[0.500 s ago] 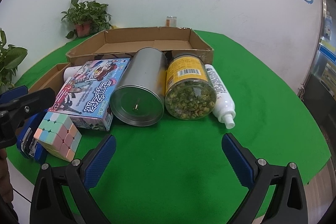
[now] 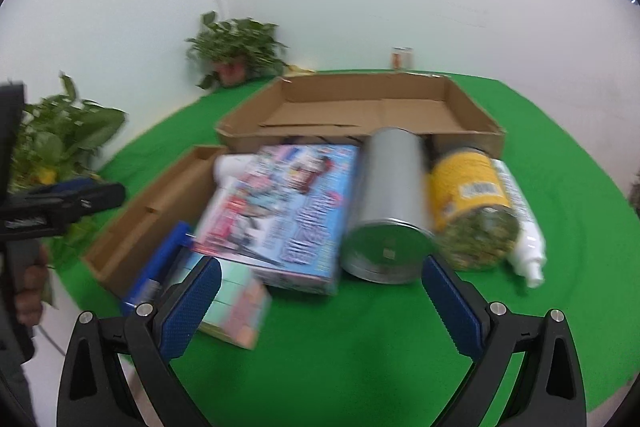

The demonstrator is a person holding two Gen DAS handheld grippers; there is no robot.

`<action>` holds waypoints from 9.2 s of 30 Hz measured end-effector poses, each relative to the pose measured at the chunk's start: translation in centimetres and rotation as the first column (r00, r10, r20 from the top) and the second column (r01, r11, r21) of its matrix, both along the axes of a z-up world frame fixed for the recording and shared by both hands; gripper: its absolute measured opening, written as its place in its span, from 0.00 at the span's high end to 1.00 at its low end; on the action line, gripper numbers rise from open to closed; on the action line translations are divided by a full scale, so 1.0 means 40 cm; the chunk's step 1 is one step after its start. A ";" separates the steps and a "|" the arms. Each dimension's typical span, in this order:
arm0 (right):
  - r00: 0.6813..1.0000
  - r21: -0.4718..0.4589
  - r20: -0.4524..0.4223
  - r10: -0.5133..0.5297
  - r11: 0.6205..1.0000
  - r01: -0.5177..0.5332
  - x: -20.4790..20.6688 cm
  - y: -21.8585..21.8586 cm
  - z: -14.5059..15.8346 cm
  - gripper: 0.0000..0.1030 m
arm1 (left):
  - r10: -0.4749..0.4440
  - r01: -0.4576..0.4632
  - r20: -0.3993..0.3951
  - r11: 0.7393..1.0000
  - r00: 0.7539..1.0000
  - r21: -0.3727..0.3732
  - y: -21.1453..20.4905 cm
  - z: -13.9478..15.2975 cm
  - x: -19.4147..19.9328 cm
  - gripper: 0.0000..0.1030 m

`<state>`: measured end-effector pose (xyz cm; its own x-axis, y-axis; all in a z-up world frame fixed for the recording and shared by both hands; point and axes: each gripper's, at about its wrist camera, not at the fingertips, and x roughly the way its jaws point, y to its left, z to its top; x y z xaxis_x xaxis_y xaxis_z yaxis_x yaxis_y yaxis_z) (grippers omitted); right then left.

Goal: Organize rigid objects
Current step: 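Move the right tool to the long narrow cardboard tray's end wall, then grasp the tray end wall with the right tool and lift it, then lower the narrow tray into the large cardboard box and open the right tool, then move the right tool back to the board-game box and grasp its edge, then lift the board-game box upright with the right tool, then lower the board-game box flat into the large box and open the right tool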

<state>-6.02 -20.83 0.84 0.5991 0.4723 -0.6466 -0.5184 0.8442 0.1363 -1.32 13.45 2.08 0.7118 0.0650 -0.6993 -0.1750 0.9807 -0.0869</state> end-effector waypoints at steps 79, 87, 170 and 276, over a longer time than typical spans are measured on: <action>0.999 0.057 0.008 0.035 0.998 -0.035 0.507 0.326 0.432 0.79 | -0.198 0.200 0.076 0.980 0.977 -0.010 -0.049 0.334 0.510 0.81; 0.993 0.027 -0.090 0.075 0.997 -0.073 0.670 0.389 0.361 0.79 | -0.168 0.167 -0.011 0.985 0.986 -0.032 -0.029 0.259 0.578 0.81; 0.996 -0.107 0.035 -0.081 0.991 0.084 0.268 -0.085 0.130 0.27 | -0.076 0.071 0.204 0.997 0.976 0.030 -0.144 0.158 0.135 0.05; 0.932 -0.156 -0.332 0.146 0.966 -0.207 0.720 0.311 0.111 0.37 | -0.155 0.152 -0.028 0.985 0.988 -0.084 -0.179 0.113 0.613 0.20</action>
<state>22.77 -8.39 5.29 0.2681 0.4051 -0.8741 -0.6170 0.7690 0.1671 23.21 6.28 6.60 0.6845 -0.1014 -0.7220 -0.0271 0.9861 -0.1642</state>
